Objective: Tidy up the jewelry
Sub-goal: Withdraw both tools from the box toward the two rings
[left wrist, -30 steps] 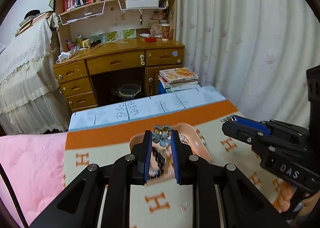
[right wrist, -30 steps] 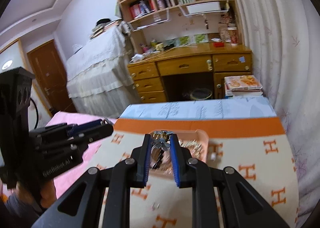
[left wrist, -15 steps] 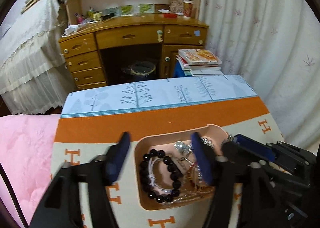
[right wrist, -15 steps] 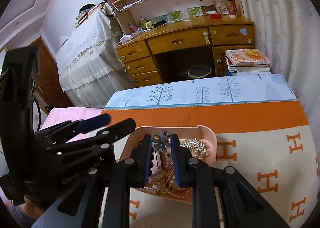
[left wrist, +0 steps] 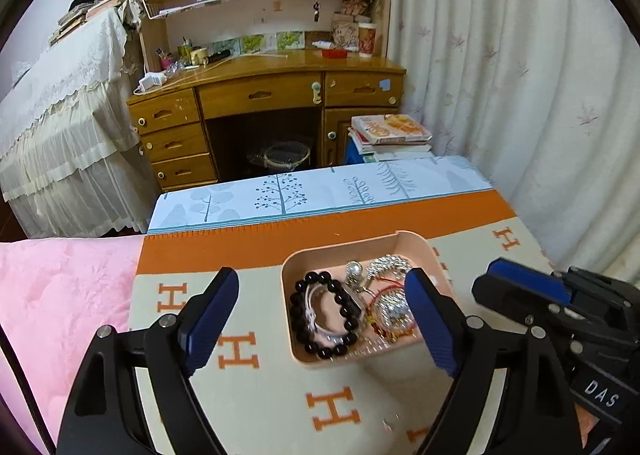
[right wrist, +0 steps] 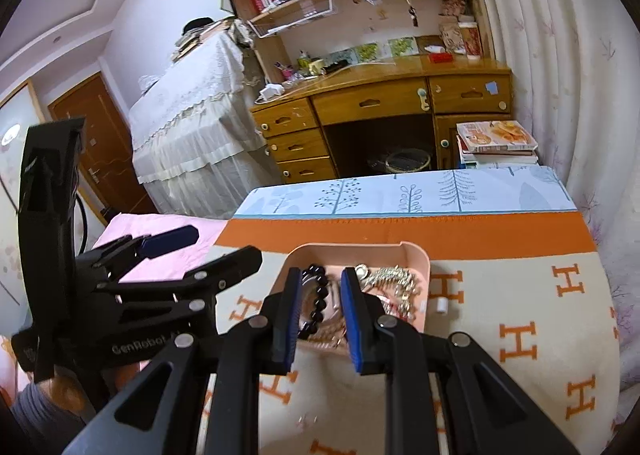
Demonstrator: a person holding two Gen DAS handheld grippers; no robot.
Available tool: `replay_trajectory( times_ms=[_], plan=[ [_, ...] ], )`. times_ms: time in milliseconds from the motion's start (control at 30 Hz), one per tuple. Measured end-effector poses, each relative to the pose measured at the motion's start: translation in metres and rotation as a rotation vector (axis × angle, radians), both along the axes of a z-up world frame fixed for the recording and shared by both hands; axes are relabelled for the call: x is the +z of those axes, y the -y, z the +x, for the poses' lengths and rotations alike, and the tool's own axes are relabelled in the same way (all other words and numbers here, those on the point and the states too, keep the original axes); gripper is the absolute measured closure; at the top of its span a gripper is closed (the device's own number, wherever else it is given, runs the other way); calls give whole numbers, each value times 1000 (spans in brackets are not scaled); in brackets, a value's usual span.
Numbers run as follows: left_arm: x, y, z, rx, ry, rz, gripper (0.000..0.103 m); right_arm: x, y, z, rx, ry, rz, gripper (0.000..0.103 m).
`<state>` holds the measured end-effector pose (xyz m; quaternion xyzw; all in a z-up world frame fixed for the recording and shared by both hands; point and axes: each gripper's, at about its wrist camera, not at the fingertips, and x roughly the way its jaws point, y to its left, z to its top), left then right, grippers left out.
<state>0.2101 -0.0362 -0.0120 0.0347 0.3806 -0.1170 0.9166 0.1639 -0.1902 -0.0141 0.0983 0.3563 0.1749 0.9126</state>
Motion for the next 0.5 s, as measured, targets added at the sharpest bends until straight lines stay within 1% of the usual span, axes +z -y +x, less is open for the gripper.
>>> replay_trajectory(
  times_ms=[67,267,367,500],
  plan=[
    [5,-4,-14,-1,13,-12,14,5,-3,-17,16,13,-5,83],
    [9,-14,-60,-31,18,-30,14,13,-7,-59,27,45,-12,83],
    [5,-17,-82,-44,19,-33,14,7,-6,-81,25,39,-14,83],
    [-14,-16,-115,-55,16,-24,14,-8,-6,-100,15,20,-27,83]
  ],
)
